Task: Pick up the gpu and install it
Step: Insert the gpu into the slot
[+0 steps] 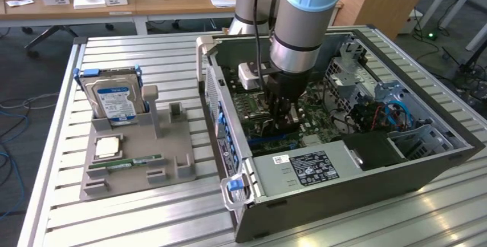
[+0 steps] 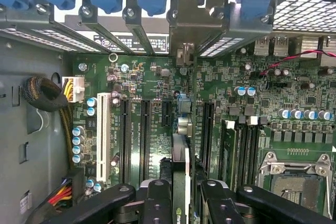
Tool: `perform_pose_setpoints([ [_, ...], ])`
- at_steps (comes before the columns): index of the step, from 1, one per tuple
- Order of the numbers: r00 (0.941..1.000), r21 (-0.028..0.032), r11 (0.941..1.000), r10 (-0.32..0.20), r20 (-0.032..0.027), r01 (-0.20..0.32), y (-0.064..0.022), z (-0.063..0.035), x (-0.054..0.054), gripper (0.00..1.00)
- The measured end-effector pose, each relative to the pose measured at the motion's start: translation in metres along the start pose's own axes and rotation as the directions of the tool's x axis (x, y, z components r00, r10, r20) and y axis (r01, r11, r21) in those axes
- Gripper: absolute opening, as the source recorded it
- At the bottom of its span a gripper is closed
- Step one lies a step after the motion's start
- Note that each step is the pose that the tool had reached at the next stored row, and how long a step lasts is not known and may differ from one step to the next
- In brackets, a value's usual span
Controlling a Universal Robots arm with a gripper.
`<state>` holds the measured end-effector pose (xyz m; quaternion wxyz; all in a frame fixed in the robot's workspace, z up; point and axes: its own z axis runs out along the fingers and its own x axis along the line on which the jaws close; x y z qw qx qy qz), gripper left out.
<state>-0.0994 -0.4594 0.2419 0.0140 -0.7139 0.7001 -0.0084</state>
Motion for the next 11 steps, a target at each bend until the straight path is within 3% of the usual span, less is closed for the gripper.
perform_pose_setpoints([
  [11,1.0,0.0004,1.0,0.0,0.0007,0.0,0.0,0.0006,-0.0001,0.26],
])
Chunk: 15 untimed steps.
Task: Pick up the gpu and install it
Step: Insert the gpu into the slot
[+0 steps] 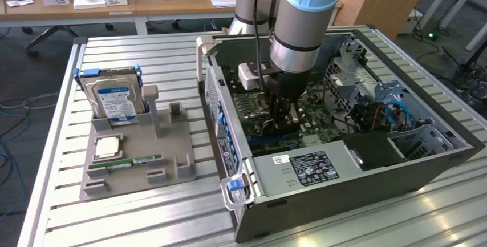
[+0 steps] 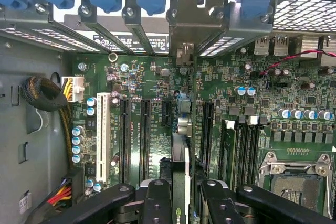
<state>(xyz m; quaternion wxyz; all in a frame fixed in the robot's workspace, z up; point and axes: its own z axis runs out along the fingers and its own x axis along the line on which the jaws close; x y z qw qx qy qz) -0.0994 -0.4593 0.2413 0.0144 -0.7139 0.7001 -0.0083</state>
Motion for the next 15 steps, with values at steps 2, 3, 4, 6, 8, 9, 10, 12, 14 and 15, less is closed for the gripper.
perform_pose_setpoints([
  [2,1.0,0.0,1.0,0.0,0.0,0.0,0.0,0.0,0.0,0.26],
  [3,1.0,0.0,1.0,0.0,0.0003,0.0,0.0,0.0,0.0,0.26],
  [4,1.0,0.0,1.0,0.0,0.0004,0.0,0.0,0.0,0.0,0.26],
  [6,1.0,0.0,1.0,0.0,0.0005,0.0,0.0,0.0,0.0,0.26],
  [8,1.0,0.0,1.0,0.0,0.0005,0.0,0.0,0.0,0.0,0.26],
  [9,1.0,0.0,1.0,0.0,0.0005,0.0,0.0,0.0,0.0,0.26],
  [10,1.0,0.0001,1.0,0.0,0.0005,0.0,0.0,0.0,0.0,0.26],
  [12,1.0,0.0,1.0,0.0,0.0005,0.0,0.0,0.0,0.0,0.26],
  [14,1.0,0.0,1.0,0.0,0.0005,0.0,0.0,0.0,0.0,0.26],
  [15,1.0,0.0,1.0,0.0,0.0005,0.0,0.0,0.0,0.0,0.26],
])
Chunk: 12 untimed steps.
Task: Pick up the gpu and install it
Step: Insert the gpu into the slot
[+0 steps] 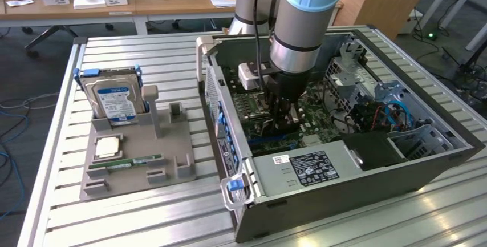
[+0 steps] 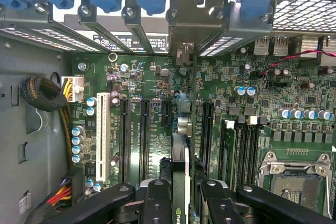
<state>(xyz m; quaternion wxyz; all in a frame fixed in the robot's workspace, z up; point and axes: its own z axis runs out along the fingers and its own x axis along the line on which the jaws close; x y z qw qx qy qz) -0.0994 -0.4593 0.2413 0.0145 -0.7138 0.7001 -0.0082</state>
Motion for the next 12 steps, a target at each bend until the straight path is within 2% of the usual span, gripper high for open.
perform_pose_setpoints([
  [4,1.0,0.0006,1.0,0.0,0.001,0.0,0.0,0.0005,-0.0001,0.27],
  [5,1.0,0.0004,1.0,0.0,0.0008,0.0,0.0,0.0004,-0.0001,0.33],
  [6,1.0,0.0001,1.0,0.0,0.0002,0.0,0.0,0.0001,0.0,0.33],
  [8,1.0,0.0,1.0,0.0,0.0001,0.0,0.0,0.0001,0.0,0.45],
  [9,1.0,0.0001,1.0,0.0,0.0001,0.0,0.0,0.0,0.0,0.45],
  [10,1.0,0.0,1.0,0.0,0.0,0.0,0.0,0.0,0.0,0.51],
  [12,1.0,0.0001,1.0,0.0,0.0001,0.0,0.0,0.0,0.0,0.51],
])
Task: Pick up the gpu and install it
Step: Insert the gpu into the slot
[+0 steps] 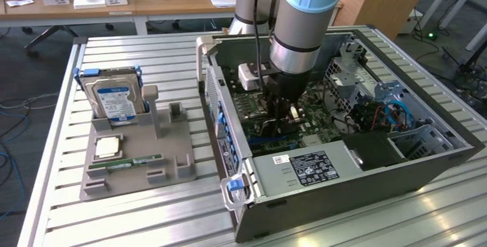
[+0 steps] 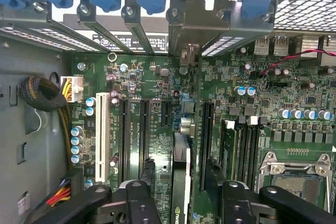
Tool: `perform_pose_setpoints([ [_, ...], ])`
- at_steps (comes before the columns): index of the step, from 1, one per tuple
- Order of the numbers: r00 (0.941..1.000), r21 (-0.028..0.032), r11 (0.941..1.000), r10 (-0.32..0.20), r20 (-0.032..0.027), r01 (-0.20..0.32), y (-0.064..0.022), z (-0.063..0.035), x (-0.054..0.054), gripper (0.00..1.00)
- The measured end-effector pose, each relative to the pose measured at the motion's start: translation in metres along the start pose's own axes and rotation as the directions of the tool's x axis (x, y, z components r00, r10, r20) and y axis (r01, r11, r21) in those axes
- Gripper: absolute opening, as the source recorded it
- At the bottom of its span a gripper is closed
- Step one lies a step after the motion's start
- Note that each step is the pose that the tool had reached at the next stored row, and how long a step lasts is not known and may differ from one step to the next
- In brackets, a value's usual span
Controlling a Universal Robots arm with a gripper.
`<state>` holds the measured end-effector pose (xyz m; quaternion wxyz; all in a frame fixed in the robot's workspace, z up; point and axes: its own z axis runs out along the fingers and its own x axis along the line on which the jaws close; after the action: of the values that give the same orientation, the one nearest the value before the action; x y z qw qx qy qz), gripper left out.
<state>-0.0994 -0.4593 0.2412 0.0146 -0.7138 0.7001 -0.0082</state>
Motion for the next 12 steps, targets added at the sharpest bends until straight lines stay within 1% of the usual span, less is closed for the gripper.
perform_pose_setpoints([
  [5,1.0,-0.0002,1.0,0.0,-0.0002,0.0,0.0,-0.0005,0.0,0.51],
  [12,1.0,0.0,1.0,0.0,-0.0001,0.0,-0.0002,-0.0068,-0.0001,0.51],
])
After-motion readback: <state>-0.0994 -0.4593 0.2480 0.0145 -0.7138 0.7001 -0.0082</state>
